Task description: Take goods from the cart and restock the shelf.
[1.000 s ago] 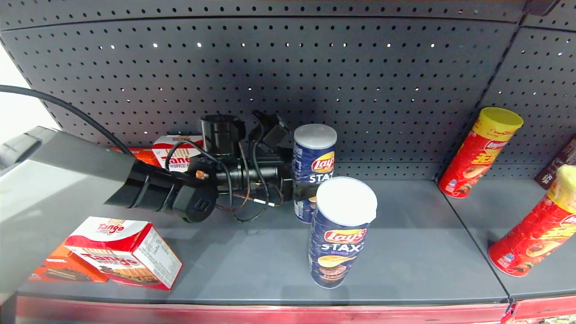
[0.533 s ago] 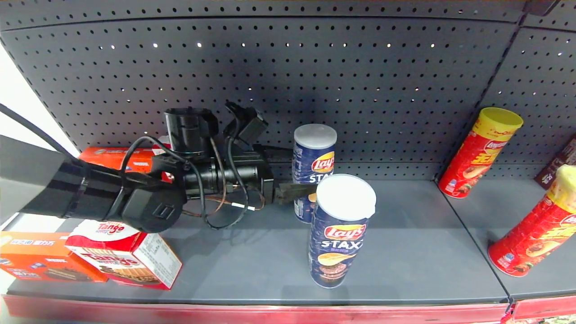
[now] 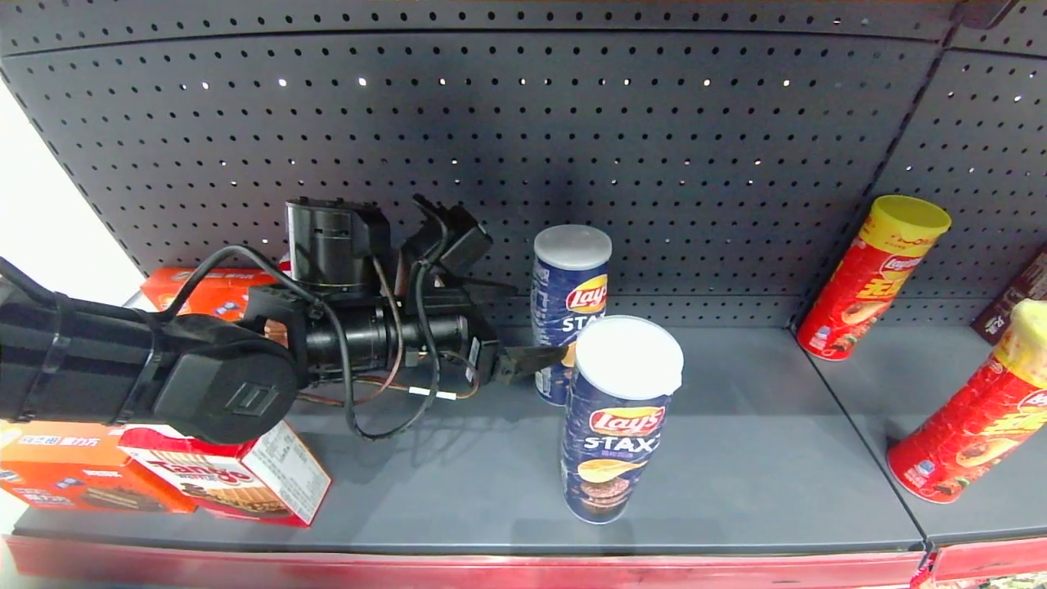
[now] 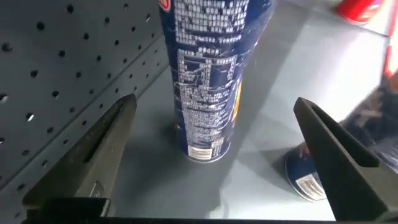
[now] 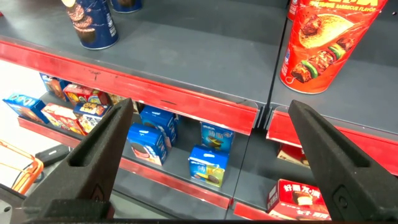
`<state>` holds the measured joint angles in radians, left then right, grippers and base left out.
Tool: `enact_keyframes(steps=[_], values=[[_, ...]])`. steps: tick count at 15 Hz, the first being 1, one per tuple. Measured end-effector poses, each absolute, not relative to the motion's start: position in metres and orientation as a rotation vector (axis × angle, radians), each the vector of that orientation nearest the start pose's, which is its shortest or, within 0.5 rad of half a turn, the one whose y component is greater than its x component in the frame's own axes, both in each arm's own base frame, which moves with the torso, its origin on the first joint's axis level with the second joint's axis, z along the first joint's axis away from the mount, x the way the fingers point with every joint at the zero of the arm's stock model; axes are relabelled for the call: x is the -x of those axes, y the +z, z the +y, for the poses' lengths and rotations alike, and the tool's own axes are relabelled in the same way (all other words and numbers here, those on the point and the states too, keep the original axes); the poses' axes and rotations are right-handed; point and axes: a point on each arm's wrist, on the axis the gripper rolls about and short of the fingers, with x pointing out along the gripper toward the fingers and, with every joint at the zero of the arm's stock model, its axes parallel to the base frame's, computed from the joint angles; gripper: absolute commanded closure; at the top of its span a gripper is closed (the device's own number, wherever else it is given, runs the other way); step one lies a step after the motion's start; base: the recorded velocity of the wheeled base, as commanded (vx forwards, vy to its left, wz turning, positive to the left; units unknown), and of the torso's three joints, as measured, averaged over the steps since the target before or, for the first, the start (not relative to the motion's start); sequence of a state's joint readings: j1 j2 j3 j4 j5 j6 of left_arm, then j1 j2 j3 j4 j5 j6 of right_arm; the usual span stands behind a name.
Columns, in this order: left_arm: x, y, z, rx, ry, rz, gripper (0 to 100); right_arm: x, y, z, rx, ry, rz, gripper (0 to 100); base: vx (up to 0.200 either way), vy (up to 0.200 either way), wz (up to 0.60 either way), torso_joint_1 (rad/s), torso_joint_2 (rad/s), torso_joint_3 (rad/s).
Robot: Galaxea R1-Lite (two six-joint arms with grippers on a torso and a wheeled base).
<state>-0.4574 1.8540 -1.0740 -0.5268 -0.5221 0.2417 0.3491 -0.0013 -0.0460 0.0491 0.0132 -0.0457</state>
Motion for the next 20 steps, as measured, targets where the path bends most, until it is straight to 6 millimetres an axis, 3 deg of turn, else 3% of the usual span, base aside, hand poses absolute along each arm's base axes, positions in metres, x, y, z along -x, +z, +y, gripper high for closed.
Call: enact_keyframes(steps=[5, 13, 20], values=[[-0.313, 0.197, -0.172, -0.222, -0.977, 0.161, 0, 0.025, 0.083, -0.009, 0.045, 0.362, -0.006, 0, 0.000, 0.000, 0.00, 0.000, 0.00, 0.000], [-0.316, 0.201, -0.160, -0.276, -0.888, 0.182, 0, 0.025, 0.083, -0.009, 0.046, 0.362, -0.006, 0, 0.000, 0.000, 0.00, 0.000, 0.00, 0.000], [-0.324, 0.207, -0.168, -0.280, -0.860, 0.156, 0, 0.025, 0.083, -0.009, 0.045, 0.361, -0.006, 0, 0.000, 0.000, 0.00, 0.000, 0.00, 0.000]])
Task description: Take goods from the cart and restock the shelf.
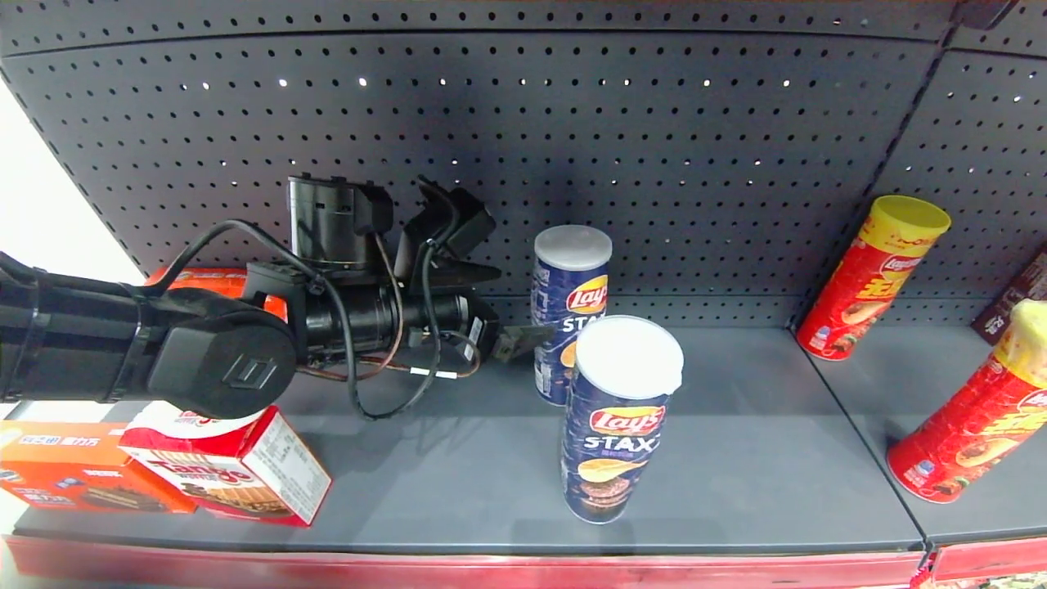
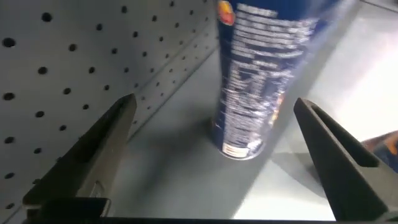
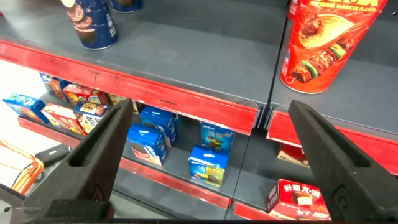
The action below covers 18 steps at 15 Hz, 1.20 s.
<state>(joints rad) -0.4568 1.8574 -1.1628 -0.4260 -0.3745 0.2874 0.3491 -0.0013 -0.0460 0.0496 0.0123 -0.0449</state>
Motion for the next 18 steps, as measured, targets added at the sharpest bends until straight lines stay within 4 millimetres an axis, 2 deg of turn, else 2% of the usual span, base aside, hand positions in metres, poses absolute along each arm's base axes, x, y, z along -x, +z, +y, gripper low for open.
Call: enact_keyframes(steps=[10, 14, 18], values=[[-0.338, 0.202, -0.169, -0.292, -0.760, 0.197, 0, 0.025, 0.083, -0.009, 0.041, 0.361, -0.005, 0, 0.000, 0.000, 0.00, 0.000, 0.00, 0.000], [-0.332, 0.198, -0.165, -0.300, -0.748, 0.220, 0, 0.025, 0.083, -0.009, 0.041, 0.361, -0.005, 0, 0.000, 0.000, 0.00, 0.000, 0.00, 0.000], [-0.319, 0.198, -0.147, -0.313, -0.695, 0.245, 0, 0.025, 0.083, -0.009, 0.041, 0.361, -0.006, 0, 0.000, 0.000, 0.00, 0.000, 0.00, 0.000]])
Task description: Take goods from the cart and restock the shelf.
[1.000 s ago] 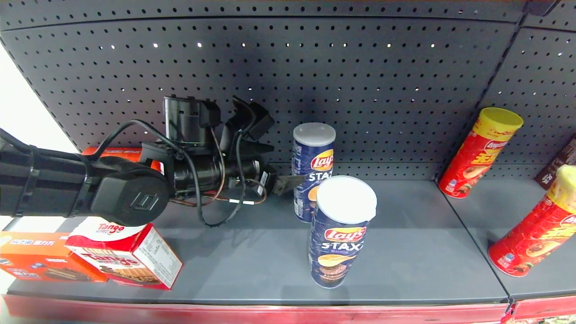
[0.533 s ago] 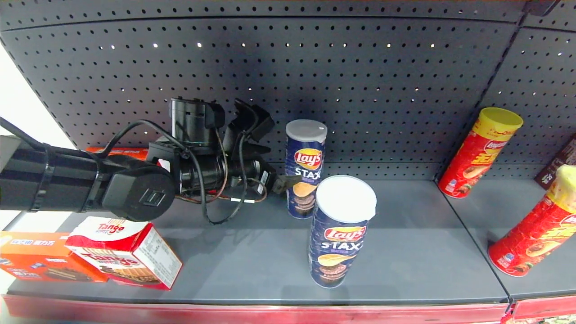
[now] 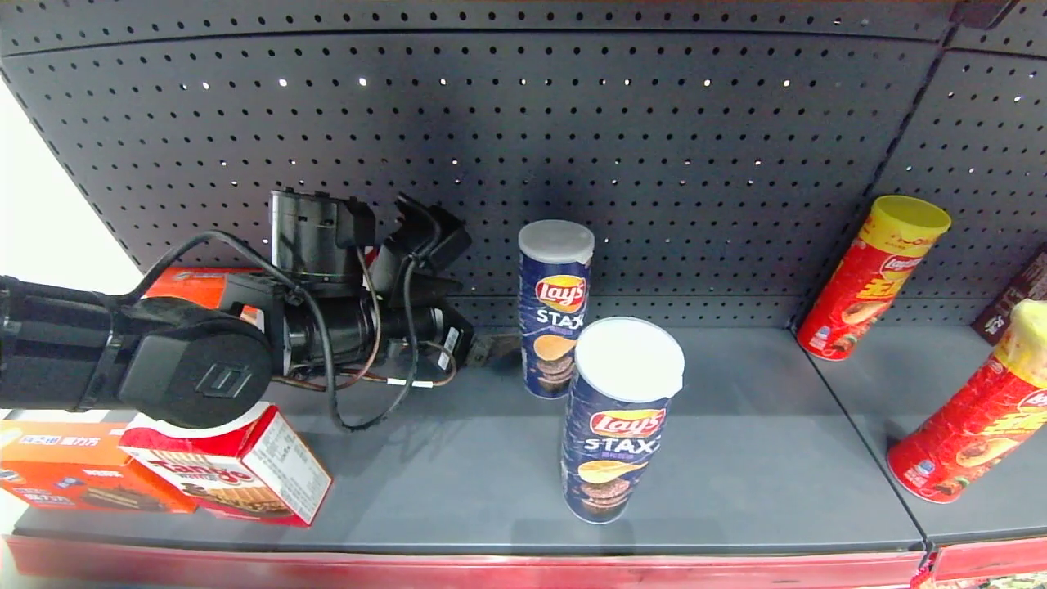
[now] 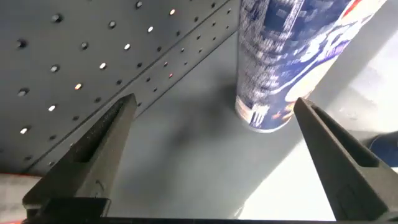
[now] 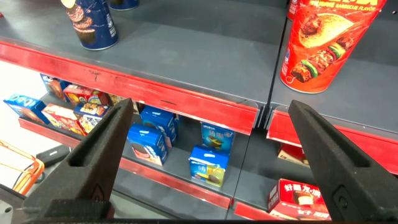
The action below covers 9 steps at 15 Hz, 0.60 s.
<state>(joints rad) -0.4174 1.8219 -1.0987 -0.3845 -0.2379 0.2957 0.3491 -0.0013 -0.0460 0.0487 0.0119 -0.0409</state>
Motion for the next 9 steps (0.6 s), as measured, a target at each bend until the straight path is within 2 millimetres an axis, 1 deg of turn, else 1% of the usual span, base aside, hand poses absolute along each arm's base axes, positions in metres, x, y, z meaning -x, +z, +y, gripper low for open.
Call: enact_keyframes(steps=[4, 7, 9], values=[[-0.323, 0.203, -0.139, -0.361, -0.620, 0.245, 0, 0.025, 0.083, -0.009, 0.041, 0.361, -0.005, 0, 0.000, 0.000, 0.00, 0.000, 0.00, 0.000], [-0.339, 0.209, -0.142, -0.386, -0.560, 0.237, 0, 0.025, 0.083, -0.009, 0.041, 0.361, -0.006, 0, 0.000, 0.000, 0.00, 0.000, 0.00, 0.000], [-0.348, 0.206, -0.146, -0.388, -0.556, 0.238, 0, 0.025, 0.083, -0.009, 0.041, 0.361, -0.006, 0, 0.000, 0.000, 0.00, 0.000, 0.00, 0.000]])
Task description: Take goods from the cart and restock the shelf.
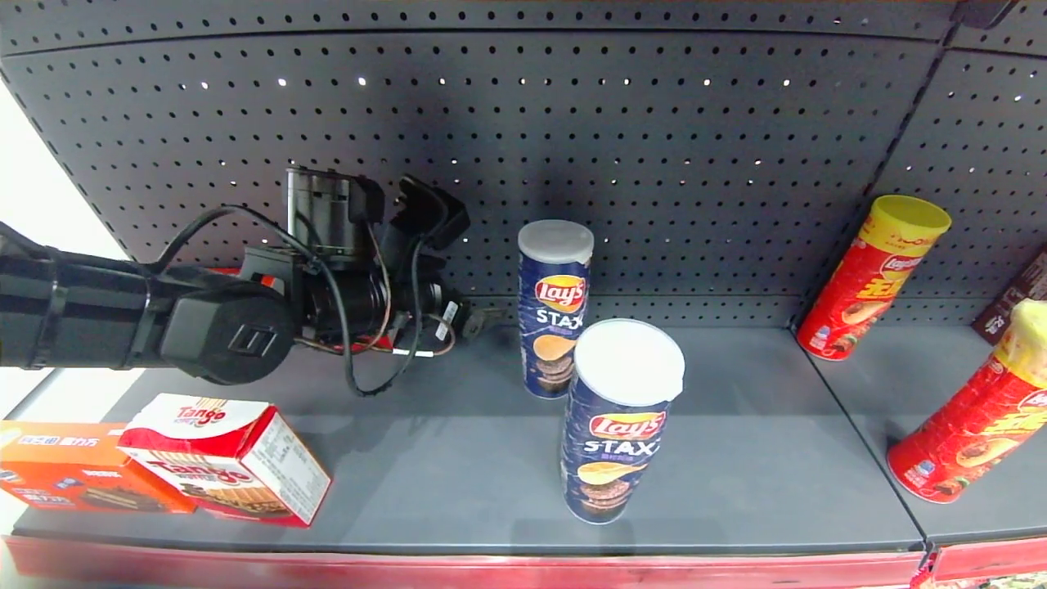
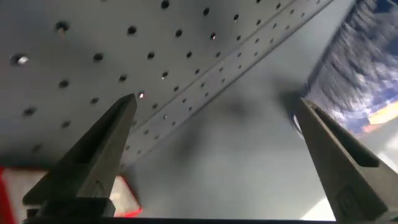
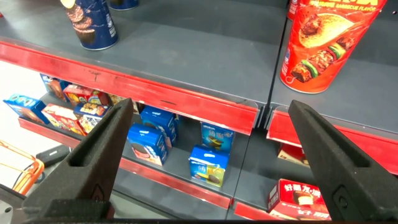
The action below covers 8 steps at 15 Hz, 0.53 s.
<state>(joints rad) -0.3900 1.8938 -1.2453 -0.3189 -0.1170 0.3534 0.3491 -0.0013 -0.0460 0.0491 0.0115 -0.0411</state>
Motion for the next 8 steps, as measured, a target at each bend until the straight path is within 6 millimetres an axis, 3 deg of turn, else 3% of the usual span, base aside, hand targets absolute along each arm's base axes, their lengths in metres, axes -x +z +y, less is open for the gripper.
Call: enact_keyframes(steps=[8], values=[[-0.351, 0.194, -0.162, -0.396, -0.595, 0.258, 0, 0.025, 0.083, -0.009, 0.041, 0.361, -0.005, 0, 0.000, 0.000, 0.00, 0.000, 0.00, 0.000]])
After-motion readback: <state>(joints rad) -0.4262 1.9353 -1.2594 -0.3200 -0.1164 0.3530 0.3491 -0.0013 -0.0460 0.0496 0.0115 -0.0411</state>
